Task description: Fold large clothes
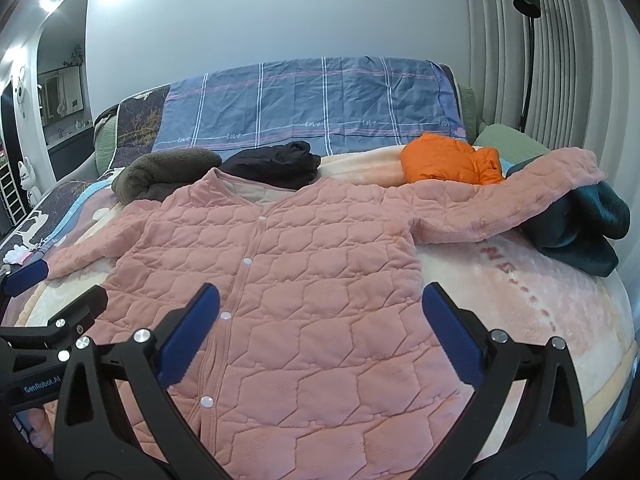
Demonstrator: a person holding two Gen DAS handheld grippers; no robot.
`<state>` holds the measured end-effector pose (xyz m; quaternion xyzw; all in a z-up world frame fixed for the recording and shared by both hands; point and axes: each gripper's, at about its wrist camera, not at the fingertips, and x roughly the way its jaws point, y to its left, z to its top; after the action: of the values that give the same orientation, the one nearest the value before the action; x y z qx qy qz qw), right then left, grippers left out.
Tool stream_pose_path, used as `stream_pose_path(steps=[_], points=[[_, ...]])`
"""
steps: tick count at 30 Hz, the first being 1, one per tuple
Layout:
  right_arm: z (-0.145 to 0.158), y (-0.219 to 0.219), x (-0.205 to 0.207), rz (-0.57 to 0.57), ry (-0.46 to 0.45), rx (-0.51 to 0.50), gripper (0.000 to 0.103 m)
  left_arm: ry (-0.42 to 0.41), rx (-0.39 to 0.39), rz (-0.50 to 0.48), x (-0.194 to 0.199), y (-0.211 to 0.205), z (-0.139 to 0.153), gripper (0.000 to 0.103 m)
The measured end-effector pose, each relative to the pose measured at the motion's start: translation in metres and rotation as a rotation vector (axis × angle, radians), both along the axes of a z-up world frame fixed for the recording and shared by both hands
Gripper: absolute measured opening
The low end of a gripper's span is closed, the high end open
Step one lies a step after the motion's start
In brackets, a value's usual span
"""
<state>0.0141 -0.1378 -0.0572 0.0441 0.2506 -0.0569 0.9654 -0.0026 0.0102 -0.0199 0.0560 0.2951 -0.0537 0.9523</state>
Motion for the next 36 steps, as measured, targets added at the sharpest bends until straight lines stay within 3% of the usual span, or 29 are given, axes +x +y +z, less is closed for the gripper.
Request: stream_pose_path(steps=[18,36], points=[[-0.0032,0.0065,0.0005,0.008,0.007,-0.002,0.101,0.047,-0.05,-0.026,0.0054,0.007,-0.005,0.102],[-0.0056,0.0039,0.0005,-0.02,-0.002,-0.01,0.101,0.041,-0.028,-0.011,0.0057,0.0079,-0.006,0.102]])
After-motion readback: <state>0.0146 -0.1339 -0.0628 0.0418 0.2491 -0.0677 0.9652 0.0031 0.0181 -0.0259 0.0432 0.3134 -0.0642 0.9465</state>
